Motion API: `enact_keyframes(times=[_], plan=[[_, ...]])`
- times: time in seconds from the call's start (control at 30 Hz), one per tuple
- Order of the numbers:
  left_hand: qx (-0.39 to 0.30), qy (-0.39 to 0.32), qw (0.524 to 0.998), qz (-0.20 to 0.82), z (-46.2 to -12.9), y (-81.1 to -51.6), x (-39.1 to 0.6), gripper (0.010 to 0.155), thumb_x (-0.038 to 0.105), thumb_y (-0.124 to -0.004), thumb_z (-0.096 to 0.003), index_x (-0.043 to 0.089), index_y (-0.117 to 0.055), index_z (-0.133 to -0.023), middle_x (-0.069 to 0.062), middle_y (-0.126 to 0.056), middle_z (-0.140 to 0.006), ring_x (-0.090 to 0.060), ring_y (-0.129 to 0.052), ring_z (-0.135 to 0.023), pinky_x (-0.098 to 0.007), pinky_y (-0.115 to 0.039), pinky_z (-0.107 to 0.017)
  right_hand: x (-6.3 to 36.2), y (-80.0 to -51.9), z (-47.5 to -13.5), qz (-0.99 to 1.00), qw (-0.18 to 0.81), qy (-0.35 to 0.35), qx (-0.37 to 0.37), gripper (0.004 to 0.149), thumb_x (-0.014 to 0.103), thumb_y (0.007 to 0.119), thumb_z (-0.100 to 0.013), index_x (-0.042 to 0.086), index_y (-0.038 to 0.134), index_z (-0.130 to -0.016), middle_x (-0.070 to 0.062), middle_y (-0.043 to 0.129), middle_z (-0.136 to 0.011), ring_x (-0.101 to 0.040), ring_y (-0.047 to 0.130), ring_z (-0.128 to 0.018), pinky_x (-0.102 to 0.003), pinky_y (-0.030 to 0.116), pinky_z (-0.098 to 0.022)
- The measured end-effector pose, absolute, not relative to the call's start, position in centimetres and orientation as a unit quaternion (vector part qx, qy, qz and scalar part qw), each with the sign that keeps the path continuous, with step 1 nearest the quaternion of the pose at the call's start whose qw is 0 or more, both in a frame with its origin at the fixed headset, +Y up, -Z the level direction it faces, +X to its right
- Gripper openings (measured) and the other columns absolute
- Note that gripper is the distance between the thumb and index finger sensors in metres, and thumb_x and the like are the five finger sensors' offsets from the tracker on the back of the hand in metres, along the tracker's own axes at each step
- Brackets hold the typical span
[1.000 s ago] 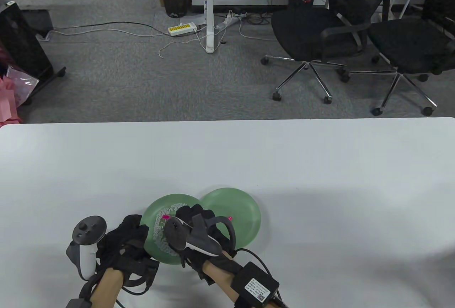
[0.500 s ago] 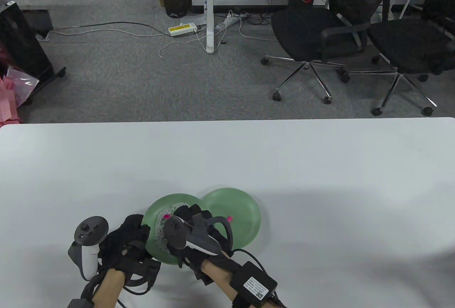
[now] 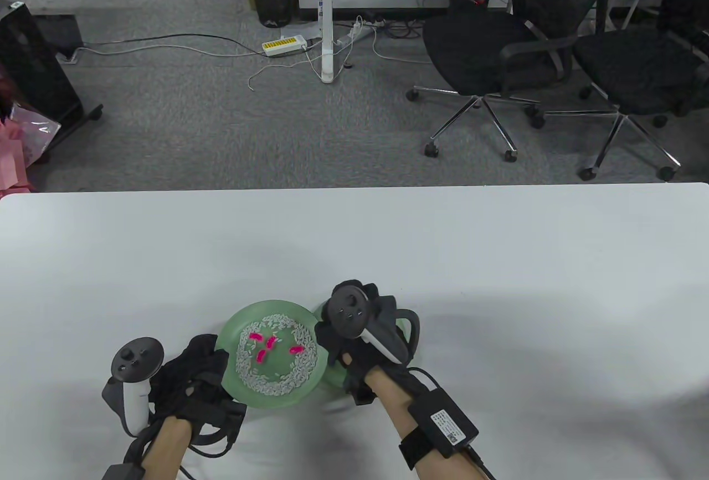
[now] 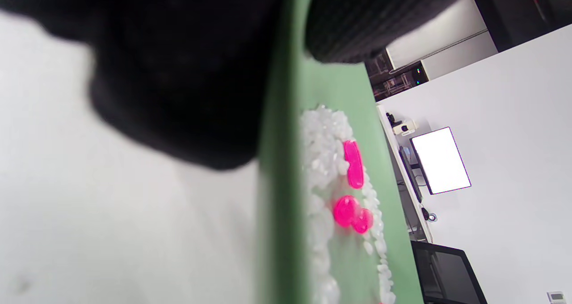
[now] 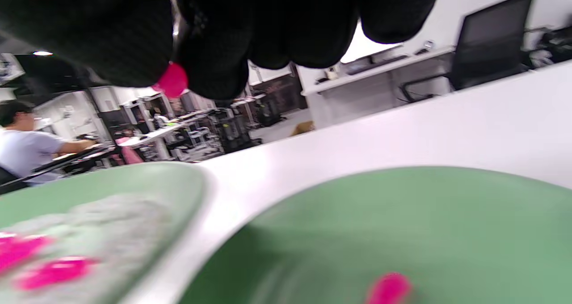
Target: Pick gummy candy with hand pinch into plate
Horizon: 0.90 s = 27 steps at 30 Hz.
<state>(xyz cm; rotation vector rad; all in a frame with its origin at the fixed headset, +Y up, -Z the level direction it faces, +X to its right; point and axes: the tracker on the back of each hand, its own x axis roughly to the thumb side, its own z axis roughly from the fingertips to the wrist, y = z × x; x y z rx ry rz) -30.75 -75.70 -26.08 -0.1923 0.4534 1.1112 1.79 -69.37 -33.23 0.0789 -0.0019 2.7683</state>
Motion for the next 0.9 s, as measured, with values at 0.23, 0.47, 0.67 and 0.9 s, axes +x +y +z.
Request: enact_keyframes(times=[0.23, 0.47, 0.67, 0.9], plan=[[-0.091, 0.211, 0.822, 0.522, -26.2, -75.6, -30.7, 0.051, 0.031, -0.083, -0.0416, 0.017, -0.08, -0.091, -0.007, -0.102, -0.067, -0.026, -0.109, -0.011, -0.033, -0.093, -0.01, 4.0, -73.3, -34.6, 0.993, 0.108, 0.039, -0.027, 0.044, 0.045, 0.088, -0.032, 0.021, 0.094, -0.069, 0.004, 0.074, -0.095, -0.028, 0.074, -0.086, -0.054, 0.062, -0.067], [-0.092, 0.205, 0.824, 0.52, -26.1, -75.5, -30.5, 0.051, 0.031, -0.083, -0.0416, 0.017, -0.08, -0.091, -0.007, -0.102, -0.067, -0.026, -0.109, -0.011, -0.033, -0.092, -0.01, 3.6, -74.9, -34.7, 0.998, 0.033, 0.04, -0.034, 0.044, 0.045, 0.088, -0.032, 0.022, 0.096, -0.068, 0.004, 0.075, -0.094, -0.028, 0.075, -0.084, -0.054, 0.063, -0.067], [-0.093, 0.204, 0.824, 0.521, -26.1, -75.4, -30.5, 0.051, 0.031, -0.083, -0.0416, 0.017, -0.08, -0.091, -0.007, -0.102, -0.067, -0.026, -0.109, -0.011, -0.033, -0.093, -0.01, 3.6, -75.6, -34.9, 0.999, 0.015, 0.04, -0.032, 0.044, 0.046, 0.089, -0.032, 0.022, 0.096, -0.068, 0.005, 0.075, -0.094, -0.027, 0.076, -0.084, -0.053, 0.063, -0.067], [-0.094, 0.206, 0.822, 0.523, -26.1, -75.5, -30.6, 0.051, 0.031, -0.083, -0.0416, 0.017, -0.08, -0.091, -0.007, -0.102, -0.068, -0.026, -0.109, -0.011, -0.033, -0.093, -0.01, 3.8, -73.7, -34.7, 0.995, 0.088, -0.014, -0.048, 0.05, 0.05, 0.084, -0.033, 0.025, 0.093, -0.075, 0.003, 0.073, -0.097, -0.027, 0.076, -0.084, -0.052, 0.065, -0.066]])
